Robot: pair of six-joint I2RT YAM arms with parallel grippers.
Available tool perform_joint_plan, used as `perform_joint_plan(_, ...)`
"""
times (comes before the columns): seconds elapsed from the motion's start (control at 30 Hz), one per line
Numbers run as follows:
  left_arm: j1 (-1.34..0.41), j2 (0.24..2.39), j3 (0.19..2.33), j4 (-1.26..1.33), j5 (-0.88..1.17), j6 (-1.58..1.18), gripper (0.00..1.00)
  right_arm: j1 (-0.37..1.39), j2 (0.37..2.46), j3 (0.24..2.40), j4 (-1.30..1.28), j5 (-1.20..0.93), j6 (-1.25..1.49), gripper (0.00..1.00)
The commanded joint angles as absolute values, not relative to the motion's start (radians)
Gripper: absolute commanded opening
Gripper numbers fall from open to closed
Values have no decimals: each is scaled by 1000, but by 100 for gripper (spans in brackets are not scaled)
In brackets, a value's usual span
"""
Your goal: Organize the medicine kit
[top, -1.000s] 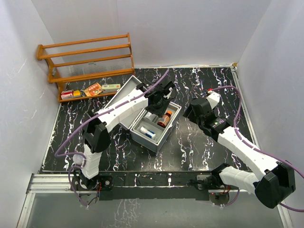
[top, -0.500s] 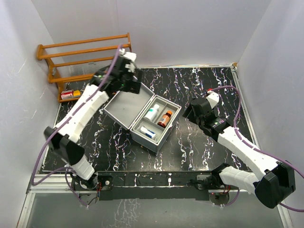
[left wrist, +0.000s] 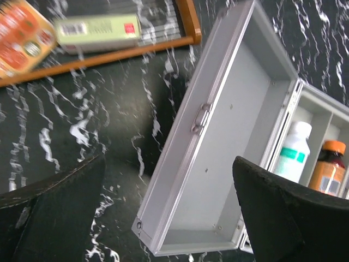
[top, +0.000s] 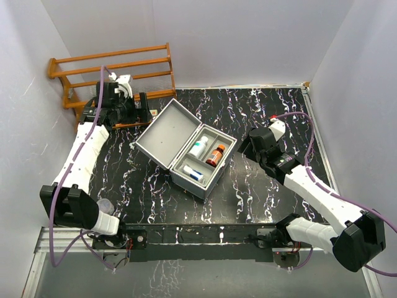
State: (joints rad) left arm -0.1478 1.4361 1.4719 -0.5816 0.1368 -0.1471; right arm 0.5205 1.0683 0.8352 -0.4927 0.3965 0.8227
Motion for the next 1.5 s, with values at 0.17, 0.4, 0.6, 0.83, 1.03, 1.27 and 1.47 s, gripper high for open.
perform_joint_plan(0.17,-4,1426,1310,-498,632,-218,99,514,1086,831,-427,398,834,57)
perform_joint_plan(0.4,18,1471,1270,-489,723,-244,99,514,1090,816,-402,380,839,57)
perform_joint_plan(0.6,20,1516,1274,-508,768,-231,99,514,1088,816,-400,382,835,57)
perform_joint_plan(0.83,20,1509,1289,-523,818,-231,93,514,1083,815,-399,380,835,57)
perform_joint_plan(1.03,19,1461,1317,-492,897,-299,86,514,1080,815,-398,379,835,57)
perform_joint_plan(1.27,2,1343,1243,-342,1021,-474,82,514,1077,815,-393,374,838,57)
perform_joint_plan(1.47,-76,1307,1234,-315,1036,-532,80,514,1072,816,-393,374,839,57)
